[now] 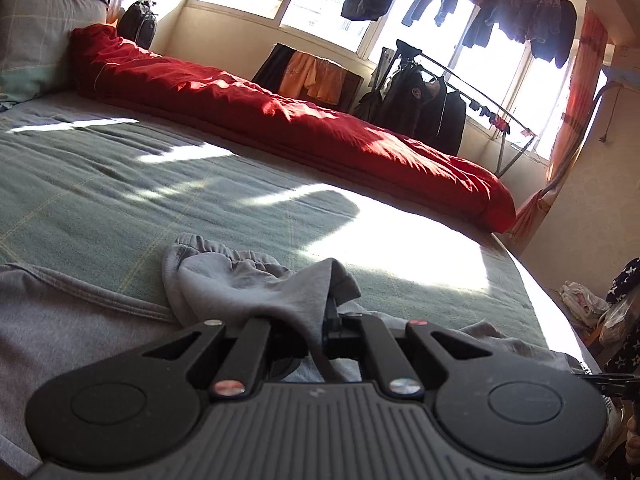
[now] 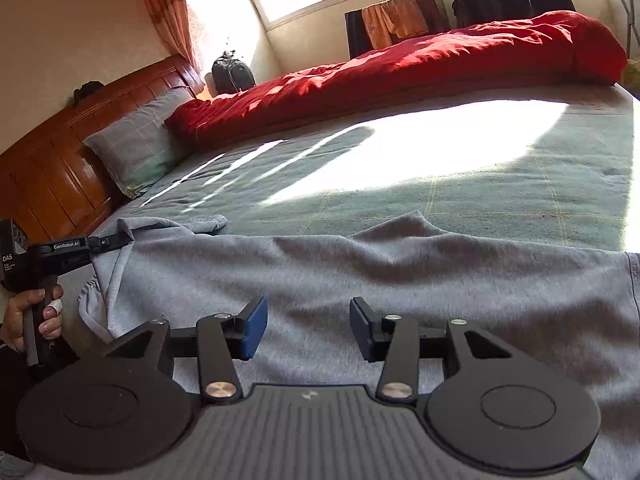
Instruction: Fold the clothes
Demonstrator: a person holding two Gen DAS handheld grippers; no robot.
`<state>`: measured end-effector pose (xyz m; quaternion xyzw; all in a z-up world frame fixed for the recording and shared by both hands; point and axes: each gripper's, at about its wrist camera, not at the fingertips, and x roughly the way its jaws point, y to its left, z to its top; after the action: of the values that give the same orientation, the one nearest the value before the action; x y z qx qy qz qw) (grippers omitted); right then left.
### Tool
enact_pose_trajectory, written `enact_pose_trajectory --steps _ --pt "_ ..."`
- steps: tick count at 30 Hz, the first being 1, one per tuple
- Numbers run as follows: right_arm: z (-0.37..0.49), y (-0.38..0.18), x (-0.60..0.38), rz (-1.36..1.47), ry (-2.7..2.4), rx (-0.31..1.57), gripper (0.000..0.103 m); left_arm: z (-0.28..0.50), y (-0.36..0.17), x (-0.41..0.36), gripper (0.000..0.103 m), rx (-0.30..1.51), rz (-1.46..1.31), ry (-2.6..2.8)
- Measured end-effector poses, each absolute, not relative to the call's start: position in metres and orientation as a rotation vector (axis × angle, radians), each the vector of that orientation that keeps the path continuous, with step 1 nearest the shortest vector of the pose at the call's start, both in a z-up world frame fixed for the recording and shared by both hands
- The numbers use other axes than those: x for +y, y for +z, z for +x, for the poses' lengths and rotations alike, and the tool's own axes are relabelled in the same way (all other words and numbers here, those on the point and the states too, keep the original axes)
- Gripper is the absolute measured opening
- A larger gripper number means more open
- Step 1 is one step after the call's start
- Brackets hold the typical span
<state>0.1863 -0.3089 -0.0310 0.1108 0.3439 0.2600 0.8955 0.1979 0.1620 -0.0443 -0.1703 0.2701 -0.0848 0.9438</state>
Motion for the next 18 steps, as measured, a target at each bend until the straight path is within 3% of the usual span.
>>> enact_pose_trajectory --steps 4,10,18 --pt "0.186 -0.038 -0.306 0.223 0.538 0.743 0.05 0.215 -0.082 0.173 0.004 0.687 -0.397 -0.144" --pt "0.184 -0.046 -0.301 0.17 0.527 0.796 0.052 0.207 -0.093 0.184 0.015 0.712 -0.424 -0.148" --pt "0.183 -0.053 -0.296 0.135 0.509 0.826 0.058 0.178 -0.068 0.18 0.038 0.746 -0.284 -0.107"
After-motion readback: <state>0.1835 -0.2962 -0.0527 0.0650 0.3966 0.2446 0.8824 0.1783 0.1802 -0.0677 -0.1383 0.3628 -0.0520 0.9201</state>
